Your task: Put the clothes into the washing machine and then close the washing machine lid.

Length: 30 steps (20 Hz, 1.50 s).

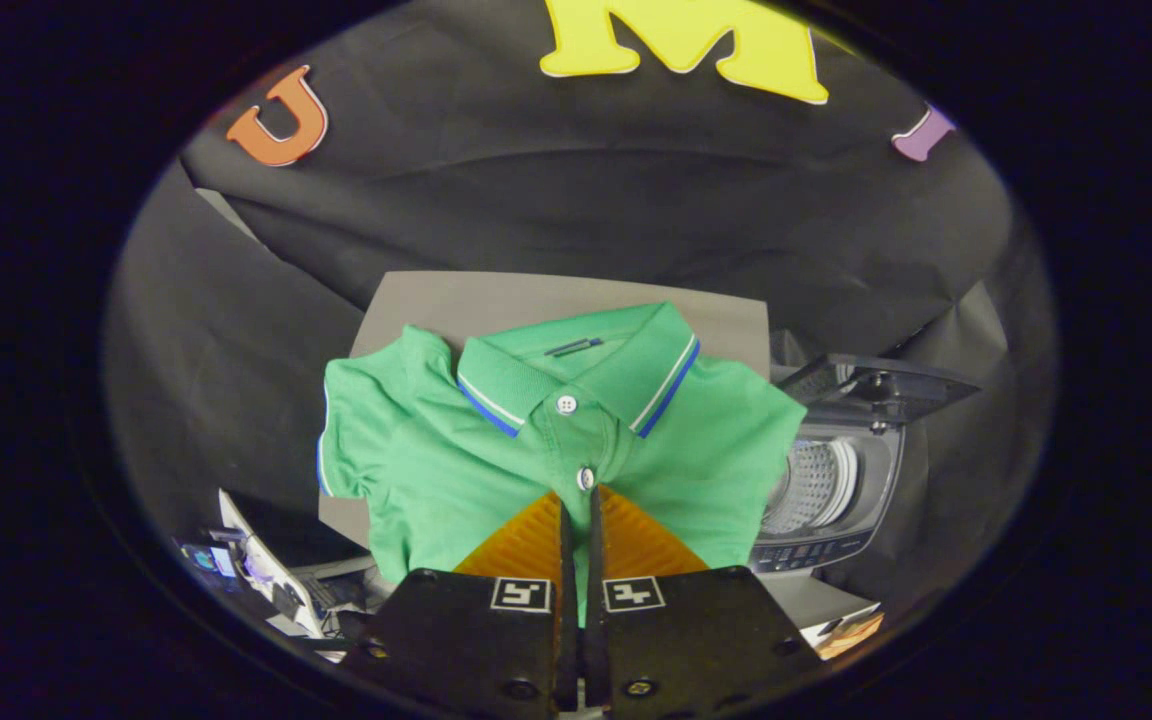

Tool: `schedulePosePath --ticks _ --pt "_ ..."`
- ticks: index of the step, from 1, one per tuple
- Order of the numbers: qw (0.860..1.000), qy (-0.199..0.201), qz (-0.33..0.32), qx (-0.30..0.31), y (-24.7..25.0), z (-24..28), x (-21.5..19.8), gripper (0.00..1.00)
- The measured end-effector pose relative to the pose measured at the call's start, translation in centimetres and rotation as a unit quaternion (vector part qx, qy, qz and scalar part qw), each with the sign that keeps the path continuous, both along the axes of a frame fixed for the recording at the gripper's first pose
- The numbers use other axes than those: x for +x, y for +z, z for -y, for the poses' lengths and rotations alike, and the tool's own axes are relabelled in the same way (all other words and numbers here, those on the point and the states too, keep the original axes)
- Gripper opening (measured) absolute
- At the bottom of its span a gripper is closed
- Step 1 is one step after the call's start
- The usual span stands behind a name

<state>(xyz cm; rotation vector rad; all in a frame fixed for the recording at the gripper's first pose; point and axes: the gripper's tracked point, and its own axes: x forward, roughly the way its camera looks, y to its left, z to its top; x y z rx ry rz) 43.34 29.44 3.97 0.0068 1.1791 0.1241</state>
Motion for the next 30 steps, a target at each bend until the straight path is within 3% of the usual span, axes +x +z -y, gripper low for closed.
schedulePosePath --ticks 5,15,30 --pt "1.000 -0.014 0.010 -0.001 2.7 2.5 0.6 0.06" --pt "0.998 -0.059 0.018 -0.001 2.0 9.9 -1.0 0.06" --pt "0.982 -0.184 0.032 -0.025 2.6 22.7 -4.9 0.06"
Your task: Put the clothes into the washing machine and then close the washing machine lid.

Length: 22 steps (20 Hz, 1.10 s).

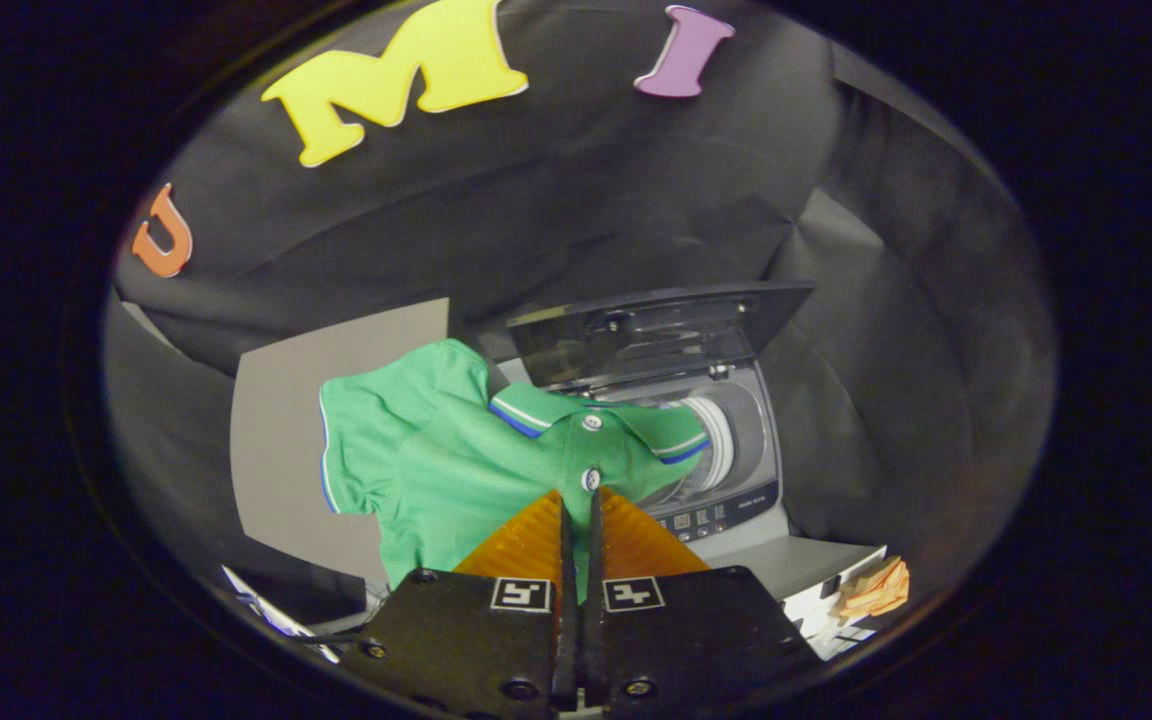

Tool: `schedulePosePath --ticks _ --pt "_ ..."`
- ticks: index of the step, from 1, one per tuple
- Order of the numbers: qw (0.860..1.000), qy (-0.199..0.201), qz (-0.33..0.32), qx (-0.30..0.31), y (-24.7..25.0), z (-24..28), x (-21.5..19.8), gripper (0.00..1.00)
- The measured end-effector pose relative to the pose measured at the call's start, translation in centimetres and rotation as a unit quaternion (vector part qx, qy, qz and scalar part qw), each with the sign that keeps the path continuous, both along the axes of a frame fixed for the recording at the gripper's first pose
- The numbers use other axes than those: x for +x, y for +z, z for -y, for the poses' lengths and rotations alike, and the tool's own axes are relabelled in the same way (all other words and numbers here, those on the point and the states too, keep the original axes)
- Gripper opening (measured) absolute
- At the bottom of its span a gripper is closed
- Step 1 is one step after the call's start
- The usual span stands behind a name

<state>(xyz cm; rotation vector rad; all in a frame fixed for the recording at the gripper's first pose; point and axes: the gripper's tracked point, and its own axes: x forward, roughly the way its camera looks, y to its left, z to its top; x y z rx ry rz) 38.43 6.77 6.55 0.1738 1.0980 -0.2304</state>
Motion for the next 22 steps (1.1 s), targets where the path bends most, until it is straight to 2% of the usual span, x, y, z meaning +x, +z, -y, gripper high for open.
schedulePosePath --ticks 4,9,22 --pt "1.000 -0.023 0.001 0.005 0.0 2.2 -0.6 0.06" --pt "1.000 -0.029 0.003 0.002 -0.8 6.3 -0.6 0.06" --pt "0.997 0.059 -0.009 0.040 -4.1 10.5 2.7 0.06"
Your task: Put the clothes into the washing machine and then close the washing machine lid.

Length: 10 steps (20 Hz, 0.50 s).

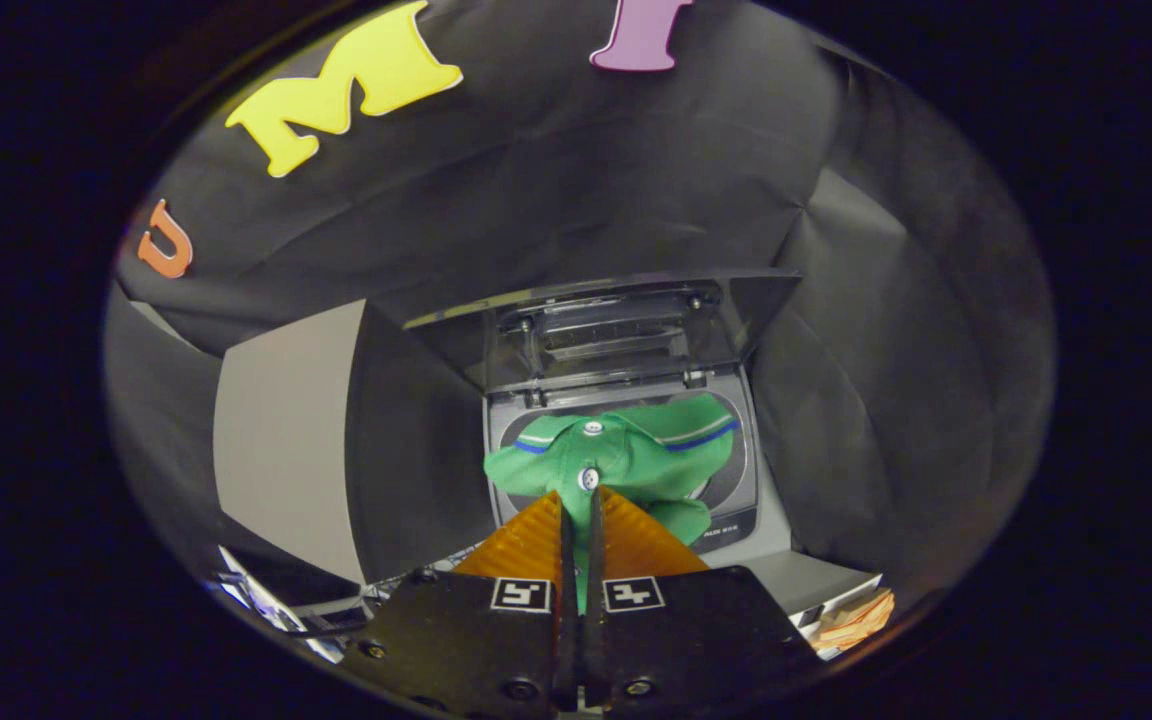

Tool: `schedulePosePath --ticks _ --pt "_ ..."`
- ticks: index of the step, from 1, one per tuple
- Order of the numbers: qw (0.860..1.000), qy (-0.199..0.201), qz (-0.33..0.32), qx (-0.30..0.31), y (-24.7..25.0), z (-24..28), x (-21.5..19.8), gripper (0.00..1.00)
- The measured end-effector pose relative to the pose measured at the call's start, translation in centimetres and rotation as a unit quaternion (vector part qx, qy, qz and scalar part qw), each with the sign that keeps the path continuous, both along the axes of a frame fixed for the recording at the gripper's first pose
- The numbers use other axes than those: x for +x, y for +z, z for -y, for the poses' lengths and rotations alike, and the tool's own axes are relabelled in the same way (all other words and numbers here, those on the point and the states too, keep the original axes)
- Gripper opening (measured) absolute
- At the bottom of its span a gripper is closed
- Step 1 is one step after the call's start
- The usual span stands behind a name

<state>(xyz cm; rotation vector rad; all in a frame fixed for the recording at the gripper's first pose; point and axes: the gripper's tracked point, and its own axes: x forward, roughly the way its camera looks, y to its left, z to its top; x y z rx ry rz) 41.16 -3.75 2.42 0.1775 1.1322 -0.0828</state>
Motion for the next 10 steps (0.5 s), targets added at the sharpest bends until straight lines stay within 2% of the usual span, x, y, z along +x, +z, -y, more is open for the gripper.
schedulePosePath --ticks 10 --pt "0.999 0.034 -0.001 0.036 -4.8 1.4 2.0 0.06"
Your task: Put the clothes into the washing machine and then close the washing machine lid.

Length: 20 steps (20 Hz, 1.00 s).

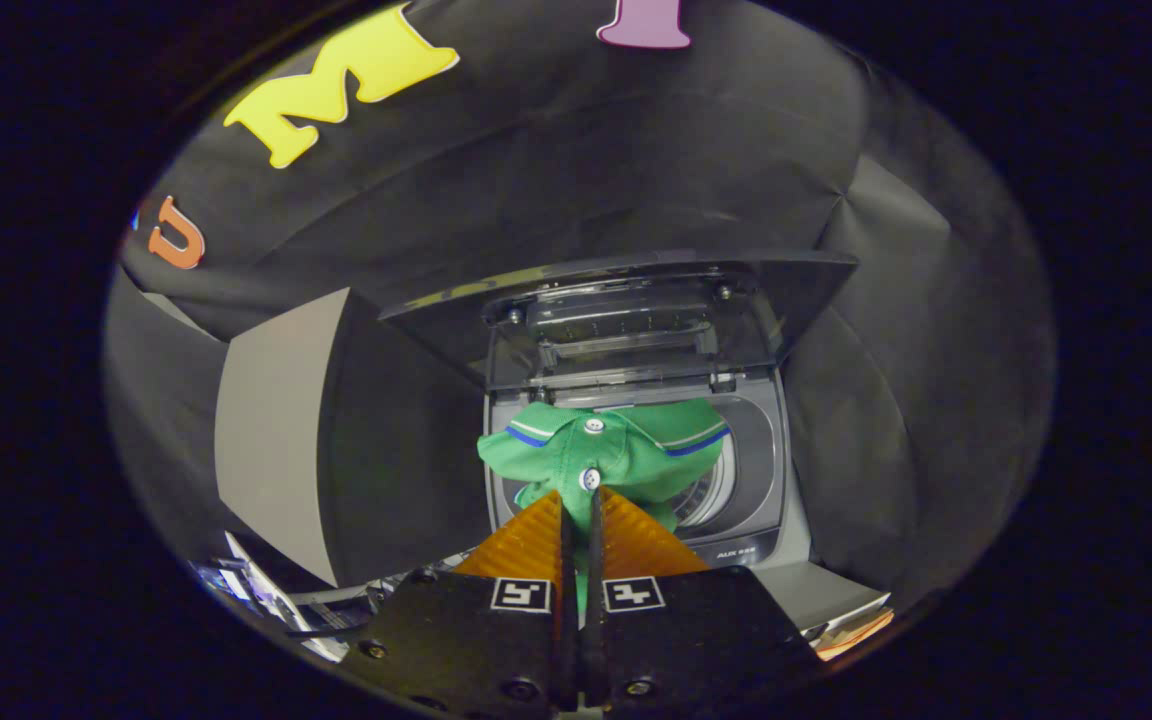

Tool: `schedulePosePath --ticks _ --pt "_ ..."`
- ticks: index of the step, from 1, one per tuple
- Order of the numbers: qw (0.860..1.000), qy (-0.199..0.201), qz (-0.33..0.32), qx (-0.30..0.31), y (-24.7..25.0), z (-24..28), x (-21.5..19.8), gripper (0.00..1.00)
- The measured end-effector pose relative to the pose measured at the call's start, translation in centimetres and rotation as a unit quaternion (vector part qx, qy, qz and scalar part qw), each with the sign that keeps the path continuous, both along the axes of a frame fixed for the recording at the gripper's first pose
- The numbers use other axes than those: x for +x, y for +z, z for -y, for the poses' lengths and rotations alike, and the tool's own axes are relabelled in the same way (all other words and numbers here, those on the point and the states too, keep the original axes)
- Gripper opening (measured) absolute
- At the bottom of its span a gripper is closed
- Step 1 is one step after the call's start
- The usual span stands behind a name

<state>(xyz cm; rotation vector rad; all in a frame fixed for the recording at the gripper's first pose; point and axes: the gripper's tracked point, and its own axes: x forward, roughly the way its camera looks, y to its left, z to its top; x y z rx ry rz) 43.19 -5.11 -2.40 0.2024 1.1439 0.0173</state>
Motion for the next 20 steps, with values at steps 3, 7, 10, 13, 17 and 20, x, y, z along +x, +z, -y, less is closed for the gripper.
schedulePosePath --ticks 3,7,10,13,17,20 --pt "1.000 0.008 0.005 -0.008 -1.7 0.8 0.6 0.06" --pt "1.000 0.010 0.003 -0.006 -4.5 1.6 1.2 0.06" --pt "1.000 0.012 0.002 -0.001 -7.1 2.4 1.6 0.06" --pt "1.000 0.014 0.001 0.007 -9.4 2.6 1.9 0.06" --pt "0.999 0.026 0.023 -0.011 -11.9 2.8 2.7 0.06" --pt "0.998 0.043 0.046 -0.030 -13.2 2.7 2.9 0.06"
